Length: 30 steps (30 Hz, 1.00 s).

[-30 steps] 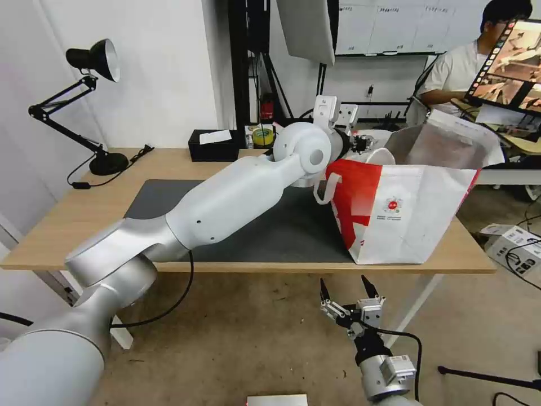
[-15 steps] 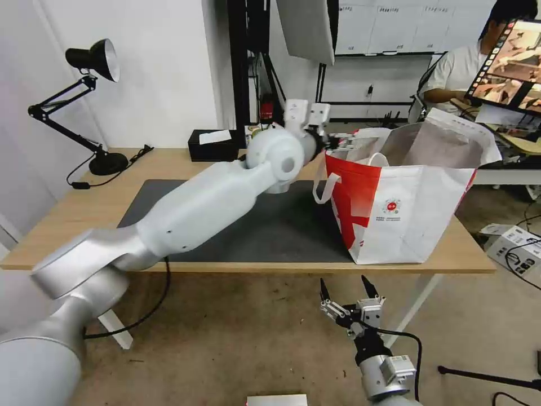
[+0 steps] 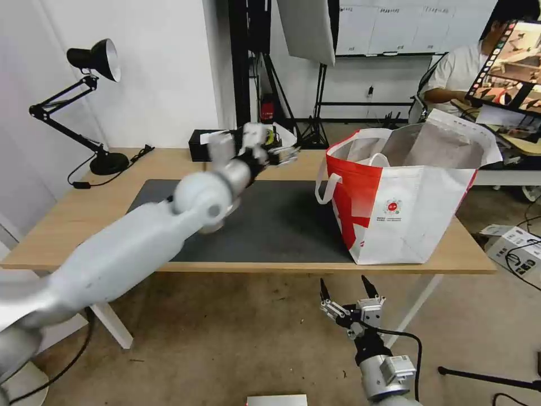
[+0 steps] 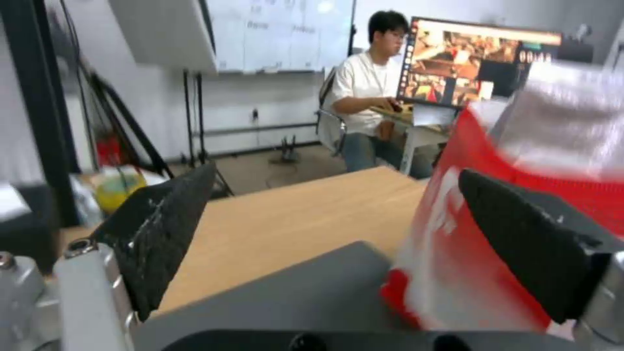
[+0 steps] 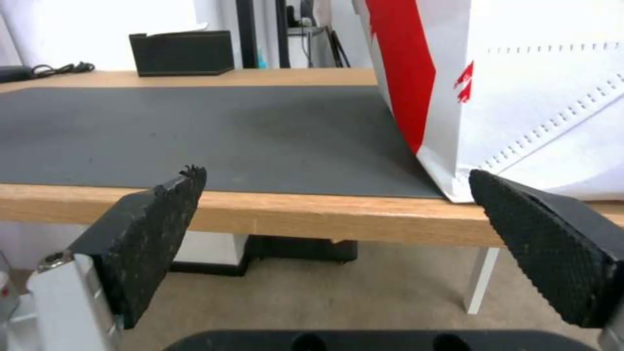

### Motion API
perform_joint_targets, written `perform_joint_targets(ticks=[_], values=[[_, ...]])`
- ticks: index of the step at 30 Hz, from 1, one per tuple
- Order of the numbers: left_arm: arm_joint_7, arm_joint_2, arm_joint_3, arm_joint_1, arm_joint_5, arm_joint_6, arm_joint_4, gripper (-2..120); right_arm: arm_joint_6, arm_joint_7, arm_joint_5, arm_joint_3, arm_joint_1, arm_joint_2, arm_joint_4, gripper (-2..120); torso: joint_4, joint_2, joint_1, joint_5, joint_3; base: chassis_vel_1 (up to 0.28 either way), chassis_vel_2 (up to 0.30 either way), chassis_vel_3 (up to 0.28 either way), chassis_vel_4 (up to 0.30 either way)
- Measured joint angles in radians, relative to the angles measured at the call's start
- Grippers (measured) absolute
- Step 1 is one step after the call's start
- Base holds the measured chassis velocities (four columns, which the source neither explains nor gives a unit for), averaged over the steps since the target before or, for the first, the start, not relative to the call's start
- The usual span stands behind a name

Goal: Pick up the trash from the table and place it into the takeout bag.

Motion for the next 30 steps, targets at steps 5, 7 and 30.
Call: perform_joint_targets(ticks=[5, 7, 30], values=[[0.084, 0.061, -0.100, 0.148, 0.111, -0.068, -0.014, 100, 0.000, 0.000, 0.000, 0.000, 0.000, 0.000, 0.000, 100, 0.0000, 0.000, 0.000, -0.0003, 0.000, 0.000, 0.000, 0.000, 0.000], [0.106, 0.074, -0.142, 0.199, 0.115, -0.084, -0.027, 100, 0.000, 0.000, 0.000, 0.000, 0.000, 0.000, 0.000, 100, -0.0004, 0.000, 0.000, -0.0003, 0.000, 0.000, 0.000, 0.000, 0.000], [0.220, 0.144, -0.559, 0.742, 0.326, -0.279, -0.118, 100, 0.000, 0.000, 0.000, 0.000, 0.000, 0.000, 0.000, 100, -0.0004, 0.000, 0.000, 0.0001, 0.000, 0.000, 0.000, 0.000, 0.000]])
